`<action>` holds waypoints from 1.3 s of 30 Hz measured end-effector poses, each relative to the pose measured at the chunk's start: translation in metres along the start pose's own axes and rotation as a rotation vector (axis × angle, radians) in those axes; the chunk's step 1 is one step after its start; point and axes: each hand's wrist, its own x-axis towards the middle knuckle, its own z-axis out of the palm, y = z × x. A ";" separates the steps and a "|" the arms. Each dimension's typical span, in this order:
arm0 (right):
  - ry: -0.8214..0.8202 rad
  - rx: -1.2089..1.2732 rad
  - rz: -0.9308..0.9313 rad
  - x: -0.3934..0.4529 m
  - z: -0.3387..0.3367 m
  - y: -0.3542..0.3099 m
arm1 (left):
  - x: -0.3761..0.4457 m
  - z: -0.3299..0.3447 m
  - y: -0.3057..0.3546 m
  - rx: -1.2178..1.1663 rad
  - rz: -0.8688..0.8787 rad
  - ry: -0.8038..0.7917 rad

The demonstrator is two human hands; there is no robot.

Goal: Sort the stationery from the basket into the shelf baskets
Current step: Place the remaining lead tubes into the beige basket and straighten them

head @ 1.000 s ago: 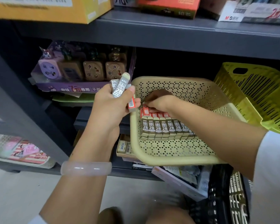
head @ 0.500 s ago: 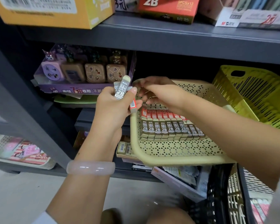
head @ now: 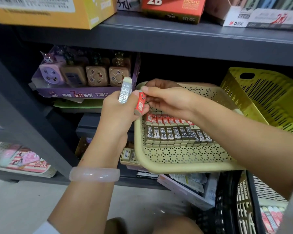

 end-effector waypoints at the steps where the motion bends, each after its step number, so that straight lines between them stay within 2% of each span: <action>1: 0.025 0.026 -0.010 0.002 -0.003 0.000 | 0.000 0.000 0.000 -0.003 -0.001 -0.007; 4: 0.165 -0.015 -0.017 0.007 -0.018 -0.001 | 0.000 -0.002 0.000 0.066 0.012 0.003; 8: 0.398 -0.459 0.091 0.015 -0.038 0.013 | 0.000 -0.006 0.001 0.192 0.087 0.058; 10: 0.407 -0.578 0.141 0.019 -0.039 0.023 | 0.000 -0.006 0.001 0.208 0.092 0.062; 15: 0.367 -0.638 0.231 0.026 -0.035 0.040 | 0.001 -0.006 0.002 0.210 0.083 0.059; 21: 0.305 -0.675 0.252 0.027 -0.034 0.038 | 0.003 -0.007 0.001 0.190 0.074 0.033; 24: 0.377 -0.783 0.181 0.023 -0.030 0.025 | 0.003 -0.007 0.001 0.167 0.048 0.005; 26: 0.291 -0.540 0.097 0.015 -0.025 0.014 | 0.003 -0.006 0.002 0.144 0.037 -0.014; 28: 0.066 -0.249 0.056 0.006 -0.018 0.003 | 0.002 -0.004 0.003 0.119 0.028 -0.032; 31: -0.118 -0.171 0.023 -0.002 -0.009 -0.003 | 0.001 0.000 0.004 0.095 0.013 -0.053; 36: -0.113 -0.134 -0.022 -0.016 -0.009 -0.008 | -0.008 0.010 0.005 0.090 0.008 -0.109; 39: 0.002 -0.071 -0.049 -0.023 -0.023 -0.011 | -0.014 0.016 0.005 0.104 0.005 -0.168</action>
